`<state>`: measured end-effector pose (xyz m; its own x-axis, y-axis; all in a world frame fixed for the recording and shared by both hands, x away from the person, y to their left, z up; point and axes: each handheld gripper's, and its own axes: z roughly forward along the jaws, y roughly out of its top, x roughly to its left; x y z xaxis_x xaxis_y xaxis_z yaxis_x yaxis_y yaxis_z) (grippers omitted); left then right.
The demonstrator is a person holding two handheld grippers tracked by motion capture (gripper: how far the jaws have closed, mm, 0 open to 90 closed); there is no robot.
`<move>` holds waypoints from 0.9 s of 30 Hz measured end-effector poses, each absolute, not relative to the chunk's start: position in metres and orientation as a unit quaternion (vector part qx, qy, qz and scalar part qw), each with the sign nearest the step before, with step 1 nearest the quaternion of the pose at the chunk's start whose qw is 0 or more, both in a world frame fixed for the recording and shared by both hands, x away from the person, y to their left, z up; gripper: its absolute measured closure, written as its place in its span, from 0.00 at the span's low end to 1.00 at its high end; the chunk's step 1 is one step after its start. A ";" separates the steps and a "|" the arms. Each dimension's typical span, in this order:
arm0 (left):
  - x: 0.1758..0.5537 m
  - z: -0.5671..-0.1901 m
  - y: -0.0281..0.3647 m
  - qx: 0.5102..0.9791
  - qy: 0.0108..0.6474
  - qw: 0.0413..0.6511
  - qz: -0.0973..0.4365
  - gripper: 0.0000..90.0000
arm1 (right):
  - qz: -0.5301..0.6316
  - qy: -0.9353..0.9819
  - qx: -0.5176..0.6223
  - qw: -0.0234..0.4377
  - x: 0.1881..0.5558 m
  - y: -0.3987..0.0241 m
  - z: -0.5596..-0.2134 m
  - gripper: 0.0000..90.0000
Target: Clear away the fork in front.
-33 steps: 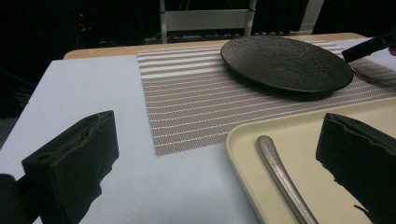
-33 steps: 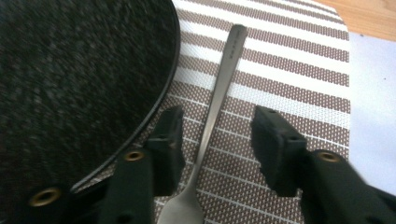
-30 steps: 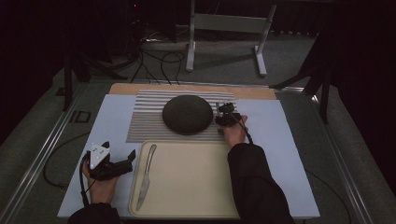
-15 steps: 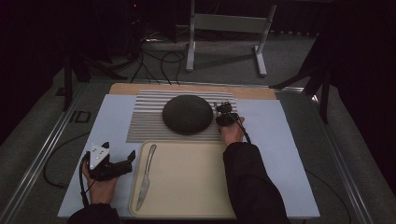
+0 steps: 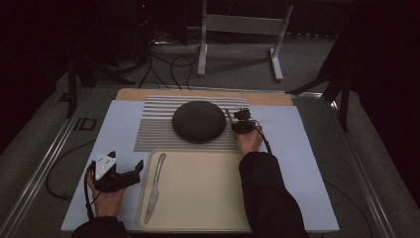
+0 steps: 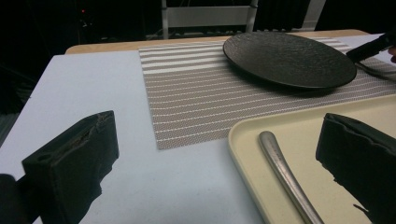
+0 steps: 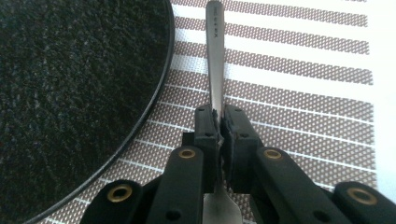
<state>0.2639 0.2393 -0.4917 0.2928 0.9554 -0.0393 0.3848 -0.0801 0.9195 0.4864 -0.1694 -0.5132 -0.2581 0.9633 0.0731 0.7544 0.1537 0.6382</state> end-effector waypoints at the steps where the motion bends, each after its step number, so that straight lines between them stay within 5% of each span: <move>1: 0.264 -0.492 0.239 0.664 0.505 0.453 0.314 0.00 | 0.292 0.738 0.581 0.181 0.486 -0.170 -0.512 0.95; 27: 0.264 -0.493 0.236 0.668 0.504 0.448 0.314 0.00 | 0.331 0.741 0.551 0.194 0.467 -0.182 -0.494 0.95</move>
